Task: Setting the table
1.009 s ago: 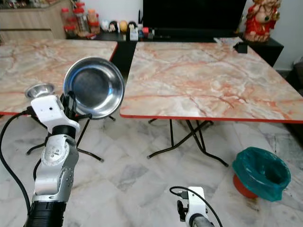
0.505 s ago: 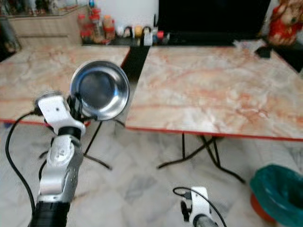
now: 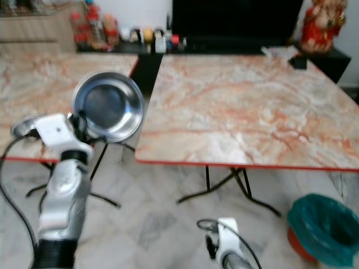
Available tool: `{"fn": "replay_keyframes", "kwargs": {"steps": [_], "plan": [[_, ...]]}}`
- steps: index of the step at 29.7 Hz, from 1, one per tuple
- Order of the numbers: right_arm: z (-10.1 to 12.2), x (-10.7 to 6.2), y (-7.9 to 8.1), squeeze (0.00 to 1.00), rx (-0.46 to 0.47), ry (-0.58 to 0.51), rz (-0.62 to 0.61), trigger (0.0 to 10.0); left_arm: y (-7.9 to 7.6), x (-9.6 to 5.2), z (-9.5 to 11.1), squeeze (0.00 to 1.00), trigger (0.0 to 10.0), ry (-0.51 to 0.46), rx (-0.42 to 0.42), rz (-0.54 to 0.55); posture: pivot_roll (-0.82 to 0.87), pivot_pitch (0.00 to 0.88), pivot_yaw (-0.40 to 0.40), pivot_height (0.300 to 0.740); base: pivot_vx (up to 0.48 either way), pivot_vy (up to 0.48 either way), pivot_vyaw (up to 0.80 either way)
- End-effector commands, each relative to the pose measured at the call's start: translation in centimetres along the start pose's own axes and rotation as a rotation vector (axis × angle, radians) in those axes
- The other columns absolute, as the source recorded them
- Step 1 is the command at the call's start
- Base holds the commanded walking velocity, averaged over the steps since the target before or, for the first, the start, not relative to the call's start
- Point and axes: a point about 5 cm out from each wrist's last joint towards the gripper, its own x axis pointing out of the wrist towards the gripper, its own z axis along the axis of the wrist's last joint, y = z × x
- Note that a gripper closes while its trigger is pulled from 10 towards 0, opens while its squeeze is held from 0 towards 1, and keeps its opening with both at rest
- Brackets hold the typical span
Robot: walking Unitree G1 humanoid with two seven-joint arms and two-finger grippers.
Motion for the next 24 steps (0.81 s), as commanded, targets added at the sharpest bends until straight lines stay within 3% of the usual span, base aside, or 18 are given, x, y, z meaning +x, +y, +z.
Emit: {"fn": "replay_keyframes", "kwargs": {"steps": [1, 24], "plan": [[0.67, 0.27, 0.97, 0.0, 0.011, -0.02, 0.022, 10.0, 0.72, 0.36, 0.91, 0.0, 10.0, -0.037, 0.006, 0.019, 0.07, 0.0, -0.023, 0.727, 0.345, 0.0, 0.0], [1.05, 0.36, 1.02, 0.0, 0.039, -0.033, 0.019, 10.0, 0.45, 0.7, 0.99, 0.0, 10.0, -0.04, -0.002, 0.013, 0.05, 0.0, -0.021, 0.727, 0.346, 0.0, 0.0]]}}
